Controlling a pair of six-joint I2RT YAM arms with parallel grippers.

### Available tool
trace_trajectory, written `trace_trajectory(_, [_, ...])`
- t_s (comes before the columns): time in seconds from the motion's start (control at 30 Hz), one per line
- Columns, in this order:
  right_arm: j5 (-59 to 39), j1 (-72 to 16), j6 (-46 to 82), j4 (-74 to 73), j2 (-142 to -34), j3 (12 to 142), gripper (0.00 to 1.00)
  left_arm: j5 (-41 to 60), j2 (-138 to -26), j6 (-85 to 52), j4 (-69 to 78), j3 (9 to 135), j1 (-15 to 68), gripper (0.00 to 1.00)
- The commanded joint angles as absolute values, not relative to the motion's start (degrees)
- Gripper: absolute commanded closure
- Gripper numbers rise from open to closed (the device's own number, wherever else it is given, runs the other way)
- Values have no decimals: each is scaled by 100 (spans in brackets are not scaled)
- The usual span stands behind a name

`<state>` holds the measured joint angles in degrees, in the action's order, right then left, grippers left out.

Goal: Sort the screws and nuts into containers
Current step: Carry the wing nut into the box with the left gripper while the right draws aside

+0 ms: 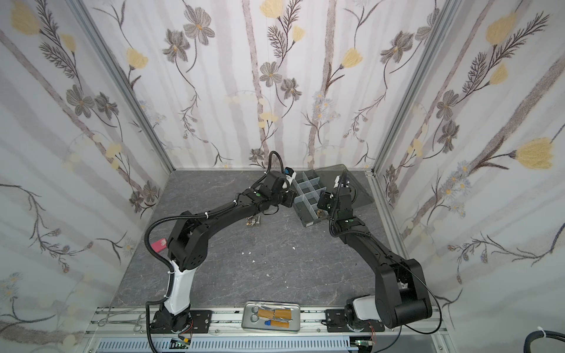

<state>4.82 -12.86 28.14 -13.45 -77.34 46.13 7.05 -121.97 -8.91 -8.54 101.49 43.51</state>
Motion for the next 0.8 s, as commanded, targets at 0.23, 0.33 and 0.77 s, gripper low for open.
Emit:
trace_trajectory(0.23, [746, -1020, 3066, -1922, -7095, 3812, 56, 2016, -12960, -940, 199, 10551, 4720, 90])
trace_trajectory(0.33, [738, -993, 3048, -2001, -7098, 3792, 56, 2118, -13145, -948, 523, 10607, 4781, 89])
trace_trajectory(0.77, [661, -967, 2997, -2126, -7045, 3675, 56, 2140, -13941, -968, 1196, 11114, 4851, 87])
